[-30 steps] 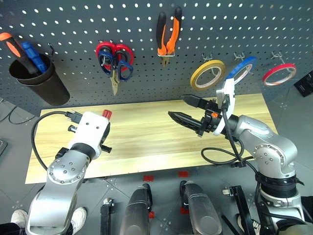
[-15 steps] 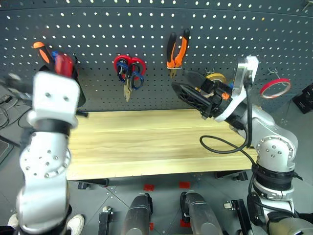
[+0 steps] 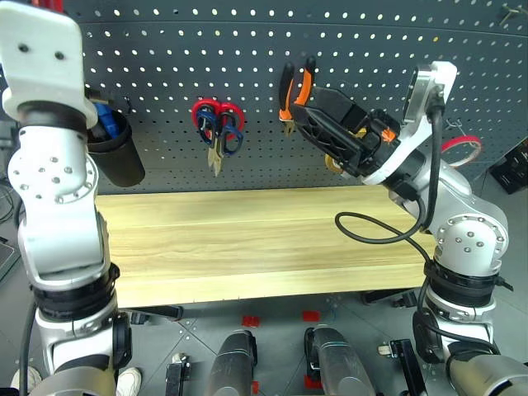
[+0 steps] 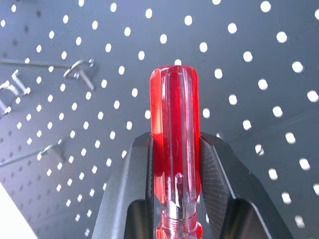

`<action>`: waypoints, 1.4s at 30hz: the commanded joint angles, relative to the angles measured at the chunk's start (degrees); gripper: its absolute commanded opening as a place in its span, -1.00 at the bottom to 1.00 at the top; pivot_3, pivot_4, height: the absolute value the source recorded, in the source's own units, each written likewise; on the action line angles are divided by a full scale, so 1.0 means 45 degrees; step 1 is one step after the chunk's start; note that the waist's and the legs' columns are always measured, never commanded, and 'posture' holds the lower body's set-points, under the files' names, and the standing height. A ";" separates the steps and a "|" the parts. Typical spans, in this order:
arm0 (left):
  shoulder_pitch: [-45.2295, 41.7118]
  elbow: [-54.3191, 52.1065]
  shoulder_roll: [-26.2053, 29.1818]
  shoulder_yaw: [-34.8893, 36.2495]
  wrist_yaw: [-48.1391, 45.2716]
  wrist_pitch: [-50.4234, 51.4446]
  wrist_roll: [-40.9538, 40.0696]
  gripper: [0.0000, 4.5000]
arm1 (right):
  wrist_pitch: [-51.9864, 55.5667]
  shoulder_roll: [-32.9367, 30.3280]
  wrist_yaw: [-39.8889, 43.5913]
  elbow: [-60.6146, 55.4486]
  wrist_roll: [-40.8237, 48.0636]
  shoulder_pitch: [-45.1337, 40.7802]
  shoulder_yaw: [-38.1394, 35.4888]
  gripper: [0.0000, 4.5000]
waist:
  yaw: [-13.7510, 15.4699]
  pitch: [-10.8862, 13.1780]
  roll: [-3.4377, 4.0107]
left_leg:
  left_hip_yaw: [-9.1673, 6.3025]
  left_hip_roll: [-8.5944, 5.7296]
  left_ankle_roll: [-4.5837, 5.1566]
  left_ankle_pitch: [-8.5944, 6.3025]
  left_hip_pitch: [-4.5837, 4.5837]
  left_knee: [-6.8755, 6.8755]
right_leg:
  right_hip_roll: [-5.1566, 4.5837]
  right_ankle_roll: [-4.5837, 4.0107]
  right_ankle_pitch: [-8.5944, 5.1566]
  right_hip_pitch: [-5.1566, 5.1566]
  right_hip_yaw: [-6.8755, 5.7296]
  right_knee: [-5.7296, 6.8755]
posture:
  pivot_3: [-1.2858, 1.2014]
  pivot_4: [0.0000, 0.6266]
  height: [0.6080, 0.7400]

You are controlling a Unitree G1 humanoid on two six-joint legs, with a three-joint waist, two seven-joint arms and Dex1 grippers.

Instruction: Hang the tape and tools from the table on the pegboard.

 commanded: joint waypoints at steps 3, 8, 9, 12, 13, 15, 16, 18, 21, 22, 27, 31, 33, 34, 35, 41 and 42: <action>-0.0844 0.1256 -0.0253 0.0073 0.0403 -0.1685 0.0104 -0.59 | -0.0332 -0.0071 -0.0295 -0.0462 0.0034 -0.0100 0.0078 1.00 | -0.0075 -0.0002 0.0001 | 0.0006 -0.0005 0.0000 0.0000 0.0000 0.0002 | -0.0004 0.0000 0.0000 -0.0003 0.0005 0.0012 | -0.08 -0.38 1.00; -0.0179 0.1430 -0.1021 0.0377 0.0653 -0.1439 -0.0039 -0.59 | -0.0295 -0.0327 -0.0437 -0.0494 -0.0017 -0.0081 0.0108 1.00 | -0.0157 -0.0002 0.0001 | 0.0013 -0.0007 0.0001 0.0000 0.0001 0.0008 | -0.0006 -0.0001 0.0000 -0.0023 0.0012 0.0108 | -0.09 -0.33 1.00; -0.0007 0.1375 -0.1212 0.0474 0.0723 -0.1243 -0.0070 -0.59 | -0.0276 -0.0367 -0.0474 -0.0496 0.0007 -0.0057 0.0100 1.00 | -0.0171 -0.0002 0.0001 | 0.0009 -0.0008 0.0001 0.0000 0.0001 0.0011 | -0.0007 -0.0001 0.0000 -0.0024 0.0012 0.0119 | -0.09 -0.31 1.00; 0.0593 0.1162 -0.1862 0.0741 0.1004 -0.0649 -0.0149 -0.59 | -0.0303 -0.0451 -0.0486 -0.0464 -0.0017 0.0100 0.0146 1.00 | -0.0242 -0.0002 0.0002 | 0.0005 -0.0007 0.0001 -0.0001 0.0002 0.0016 | -0.0007 -0.0001 0.0000 -0.0027 0.0012 0.0140 | -0.09 -0.31 1.00; 0.0728 0.1059 -0.2016 0.0785 0.1050 -0.0488 -0.0157 -0.59 | -0.0298 -0.0476 -0.0497 -0.0479 0.0002 0.0140 0.0145 1.00 | -0.0270 -0.0002 0.0002 | 0.0006 -0.0008 0.0001 -0.0001 0.0005 0.0015 | -0.0007 -0.0001 0.0000 -0.0026 0.0015 0.0144 | -0.09 -0.28 1.00; 0.0993 0.0796 -0.2189 0.0767 0.1075 -0.0347 -0.0089 -0.59 | -0.0245 -0.0523 -0.0517 -0.0476 0.0043 0.0187 0.0148 1.00 | -0.0321 -0.0001 0.0002 | 0.0004 -0.0008 0.0002 -0.0001 0.0006 0.0016 | -0.0007 -0.0001 0.0000 -0.0026 0.0013 0.0149 | -0.09 -0.27 1.00; 0.1070 0.0695 -0.2226 0.0755 0.1061 -0.0295 -0.0054 -0.59 | -0.0221 -0.0552 -0.0515 -0.0461 0.0057 0.0202 0.0151 1.00 | -0.0345 -0.0001 0.0001 | 0.0004 -0.0009 0.0002 -0.0001 0.0007 0.0016 | -0.0007 -0.0001 0.0000 -0.0026 0.0014 0.0152 | -0.09 -0.27 1.00; 0.1182 0.0560 -0.2259 0.0771 0.1054 -0.0185 -0.0010 -0.59 | -0.0196 -0.0614 -0.0488 -0.0433 0.0056 0.0236 0.0163 1.00 | -0.0368 -0.0001 0.0001 | -0.0001 -0.0007 0.0003 -0.0002 0.0005 0.0016 | -0.0007 -0.0001 0.0000 -0.0026 0.0012 0.0151 | -0.09 -0.25 1.00; 0.1413 0.0411 -0.2280 0.0854 0.1110 0.0126 0.0089 -0.59 | -0.0189 -0.0674 -0.0457 -0.0391 0.0036 0.0273 0.0196 1.00 | -0.0395 -0.0002 0.0002 | 0.0003 -0.0008 0.0005 -0.0003 0.0008 0.0014 | -0.0007 -0.0001 0.0000 -0.0025 0.0017 0.0152 | -0.09 -0.25 1.00; 0.1515 0.0345 -0.2317 0.0928 0.1168 0.0362 0.0125 -0.59 | -0.0184 -0.0690 -0.0454 -0.0374 0.0028 0.0276 0.0202 1.00 | -0.0400 -0.0001 0.0002 | 0.0003 -0.0007 0.0005 -0.0003 0.0008 0.0014 | -0.0007 -0.0001 0.0000 -0.0025 0.0017 0.0152 | -0.09 -0.23 1.00; 0.1834 0.0160 -0.2608 0.1435 0.1657 0.1383 0.0127 -0.59 | -0.0165 -0.0798 -0.0374 -0.0286 -0.0059 0.0339 0.0232 1.00 | -0.0427 -0.0001 0.0002 | 0.0005 -0.0006 0.0010 -0.0006 0.0012 0.0013 | -0.0007 -0.0001 0.0000 -0.0025 0.0021 0.0152 | -0.08 -0.22 1.00; 0.1972 -0.0052 -0.2834 0.1628 0.1792 0.1975 0.0046 -0.59 | -0.0133 -0.0819 -0.0426 -0.0276 -0.0025 0.0282 0.0291 1.00 | -0.0419 -0.0001 0.0001 | 0.0007 -0.0007 0.0017 -0.0010 0.0011 0.0014 | -0.0007 -0.0001 0.0000 -0.0022 0.0021 0.0150 | -0.08 -0.22 1.00; 0.1976 -0.0105 -0.2858 0.1643 0.1825 0.2102 0.0027 -0.44 | -0.0128 -0.0838 -0.0428 -0.0282 -0.0023 0.0267 0.0316 1.00 | -0.0423 -0.0001 0.0002 | 0.0010 -0.0007 0.0019 -0.0011 0.0013 0.0015 | -0.0007 -0.0001 0.0000 -0.0021 0.0025 0.0152 | -0.08 -0.21 1.00; 0.1925 -0.0094 -0.2836 0.1642 0.1820 0.2112 -0.0009 -0.27 | -0.0129 -0.0836 -0.0432 -0.0281 -0.0030 0.0260 0.0339 1.00 | -0.0423 -0.0001 0.0002 | 0.0012 -0.0007 0.0019 -0.0012 0.0015 0.0015 | -0.0007 -0.0001 0.0000 -0.0021 0.0027 0.0152 | -0.08 -0.21 1.00; 0.1875 -0.0101 -0.2825 0.1622 0.1822 0.2136 -0.0031 -0.23 | -0.0129 -0.0847 -0.0424 -0.0282 -0.0028 0.0261 0.0354 1.00 | -0.0420 -0.0001 0.0001 | 0.0011 -0.0006 0.0019 -0.0012 0.0015 0.0015 | -0.0007 -0.0001 0.0000 -0.0022 0.0027 0.0152 | -0.08 -0.20 1.00; 0.1729 -0.0128 -0.2793 0.1552 0.1791 0.2208 -0.0084 0.61 | -0.0133 -0.0897 -0.0434 -0.0285 -0.0038 0.0264 0.0411 1.00 | -0.0397 -0.0001 0.0002 | 0.0009 -0.0008 0.0021 -0.0013 0.0015 0.0017 | -0.0008 -0.0001 0.0000 -0.0018 0.0025 0.0152 | -0.08 -0.20 1.00; 0.1710 -0.0124 -0.2795 0.1544 0.1784 0.2199 -0.0095 0.75 | -0.0134 -0.0909 -0.0434 -0.0278 -0.0047 0.0261 0.0412 1.00 | -0.0398 -0.0001 0.0002 | 0.0009 -0.0008 0.0021 -0.0013 0.0015 0.0017 | -0.0008 -0.0001 0.0000 -0.0018 0.0025 0.0151 | -0.08 -0.20 1.00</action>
